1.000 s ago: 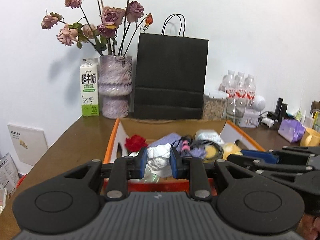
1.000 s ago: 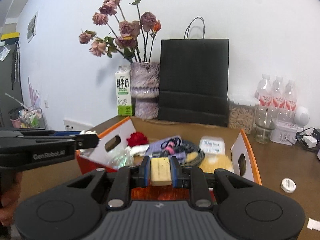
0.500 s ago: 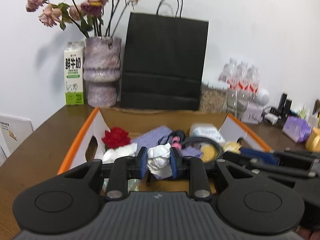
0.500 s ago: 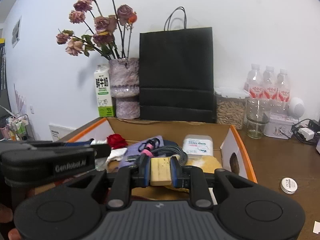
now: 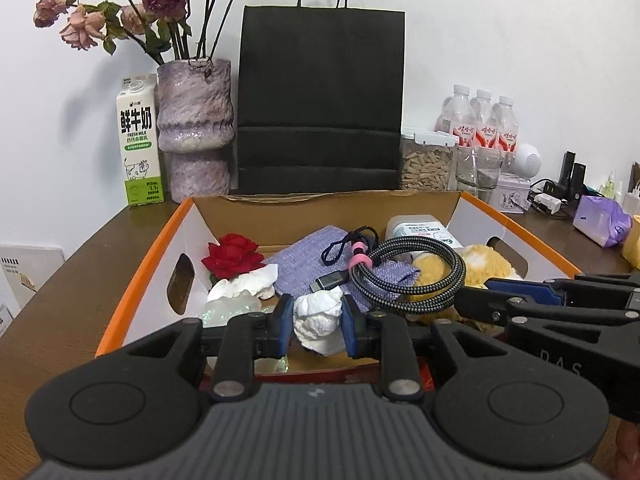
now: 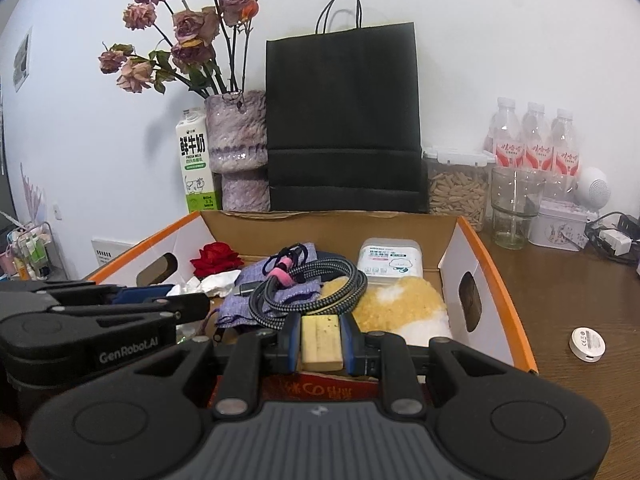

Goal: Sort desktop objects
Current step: 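Open both grippers to drop the block and paper into the box, then move both tools back toward the white caps and orange item, then grasp a large ridged white cap with the right gripper while the left gripper grasps the orange item, then carry the ridged cap and orange item over the box with both grippers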

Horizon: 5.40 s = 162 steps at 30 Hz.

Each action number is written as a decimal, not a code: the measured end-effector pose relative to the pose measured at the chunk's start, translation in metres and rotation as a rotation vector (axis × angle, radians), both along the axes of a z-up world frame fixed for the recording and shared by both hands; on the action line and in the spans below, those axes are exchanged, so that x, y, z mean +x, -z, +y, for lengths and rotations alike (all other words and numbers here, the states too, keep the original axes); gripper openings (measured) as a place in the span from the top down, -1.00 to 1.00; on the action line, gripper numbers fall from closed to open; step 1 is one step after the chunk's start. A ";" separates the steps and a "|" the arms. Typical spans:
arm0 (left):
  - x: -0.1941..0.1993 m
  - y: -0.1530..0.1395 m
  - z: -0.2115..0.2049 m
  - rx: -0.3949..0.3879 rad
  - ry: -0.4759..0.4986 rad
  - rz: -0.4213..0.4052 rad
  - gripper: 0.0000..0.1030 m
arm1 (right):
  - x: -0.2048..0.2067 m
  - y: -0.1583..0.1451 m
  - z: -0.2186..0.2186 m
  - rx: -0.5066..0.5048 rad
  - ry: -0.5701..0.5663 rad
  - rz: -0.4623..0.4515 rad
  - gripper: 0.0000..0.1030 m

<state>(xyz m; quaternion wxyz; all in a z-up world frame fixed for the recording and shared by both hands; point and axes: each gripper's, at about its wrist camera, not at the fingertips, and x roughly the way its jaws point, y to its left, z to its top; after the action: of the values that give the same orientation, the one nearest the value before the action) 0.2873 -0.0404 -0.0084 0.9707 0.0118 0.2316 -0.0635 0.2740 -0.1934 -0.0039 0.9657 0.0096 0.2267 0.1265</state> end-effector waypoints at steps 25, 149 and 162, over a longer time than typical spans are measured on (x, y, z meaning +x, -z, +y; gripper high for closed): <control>-0.034 -0.017 0.022 0.032 -0.145 -0.132 -1.00 | -0.021 -0.017 -0.007 -0.006 0.063 -0.046 -1.00; -0.046 -0.054 0.041 -0.055 -0.091 -0.112 0.73 | -0.042 -0.047 0.038 -0.026 -0.062 -0.109 0.24; -0.003 -0.008 0.035 -0.024 -0.060 -0.056 0.73 | -0.008 -0.012 0.032 -0.015 -0.036 -0.081 0.24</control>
<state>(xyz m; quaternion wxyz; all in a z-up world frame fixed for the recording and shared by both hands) 0.2846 -0.0053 0.0000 0.9783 -0.0051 0.2038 -0.0365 0.2663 -0.1614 0.0083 0.9717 -0.0069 0.1885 0.1425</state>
